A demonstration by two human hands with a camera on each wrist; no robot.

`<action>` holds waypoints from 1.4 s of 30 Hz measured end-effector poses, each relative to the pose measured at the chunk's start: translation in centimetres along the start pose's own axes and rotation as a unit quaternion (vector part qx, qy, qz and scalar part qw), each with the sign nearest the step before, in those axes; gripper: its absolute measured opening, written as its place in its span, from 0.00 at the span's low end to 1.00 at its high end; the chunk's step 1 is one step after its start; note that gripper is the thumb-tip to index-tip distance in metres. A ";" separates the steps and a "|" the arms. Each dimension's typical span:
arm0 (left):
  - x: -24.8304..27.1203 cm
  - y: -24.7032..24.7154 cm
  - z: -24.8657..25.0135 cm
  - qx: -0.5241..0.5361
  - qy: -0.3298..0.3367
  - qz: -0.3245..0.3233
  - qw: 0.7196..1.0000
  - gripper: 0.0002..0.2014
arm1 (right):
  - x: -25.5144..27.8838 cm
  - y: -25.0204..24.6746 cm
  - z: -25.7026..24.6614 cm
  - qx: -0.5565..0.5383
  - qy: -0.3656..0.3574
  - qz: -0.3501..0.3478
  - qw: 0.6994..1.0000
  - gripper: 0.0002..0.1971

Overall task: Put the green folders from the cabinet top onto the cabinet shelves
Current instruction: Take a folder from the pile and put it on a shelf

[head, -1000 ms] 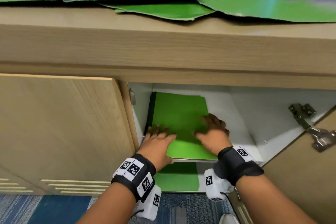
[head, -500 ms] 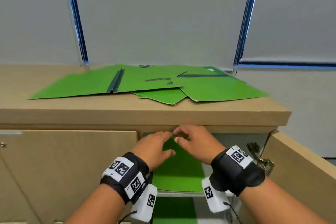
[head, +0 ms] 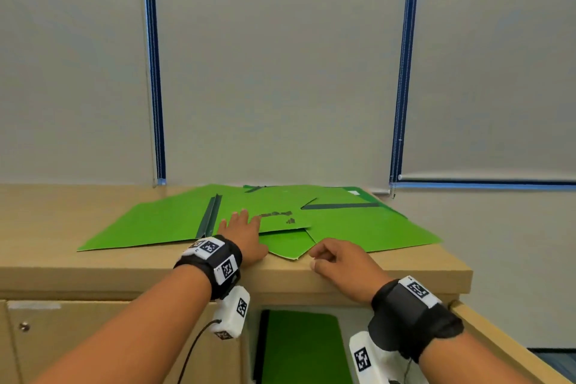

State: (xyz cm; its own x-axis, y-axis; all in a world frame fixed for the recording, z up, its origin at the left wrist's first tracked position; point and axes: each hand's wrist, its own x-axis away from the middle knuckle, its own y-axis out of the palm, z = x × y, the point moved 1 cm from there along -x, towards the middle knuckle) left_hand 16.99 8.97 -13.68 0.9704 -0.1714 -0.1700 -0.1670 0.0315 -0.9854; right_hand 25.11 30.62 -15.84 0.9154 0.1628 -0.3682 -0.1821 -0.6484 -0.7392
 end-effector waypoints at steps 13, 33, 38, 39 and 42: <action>4.6 1.7 -1.1 0.028 0.040 -0.032 0.998 0.41 | 0.1 -0.4 0.5 0.018 -0.011 0.055 0.998 0.08; 10.1 -5.1 -6.6 0.188 -0.076 0.242 0.949 0.36 | 0.4 -6.8 -1.9 0.107 -0.115 0.327 0.932 0.12; 10.6 -6.4 -6.9 0.162 -0.109 0.254 0.947 0.16 | 0.6 -5.4 -2.9 0.083 -0.166 0.325 0.927 0.15; 10.6 -7.0 -6.2 0.188 -0.098 0.273 0.939 0.15 | 0.6 -5.0 -3.3 0.071 -0.187 0.312 0.929 0.16; 11.0 -10.0 -4.4 0.332 -0.087 0.341 0.875 0.09 | 0.8 -4.0 -4.6 0.052 -0.247 0.268 0.930 0.18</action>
State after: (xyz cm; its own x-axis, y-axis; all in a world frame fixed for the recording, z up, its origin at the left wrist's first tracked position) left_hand 28.57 2.41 -5.75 0.7057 0.2620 -0.6583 -0.6364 0.6429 -0.4262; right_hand 28.18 29.95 -10.60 0.4113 0.1747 -0.8946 -0.6225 -0.6631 -0.4157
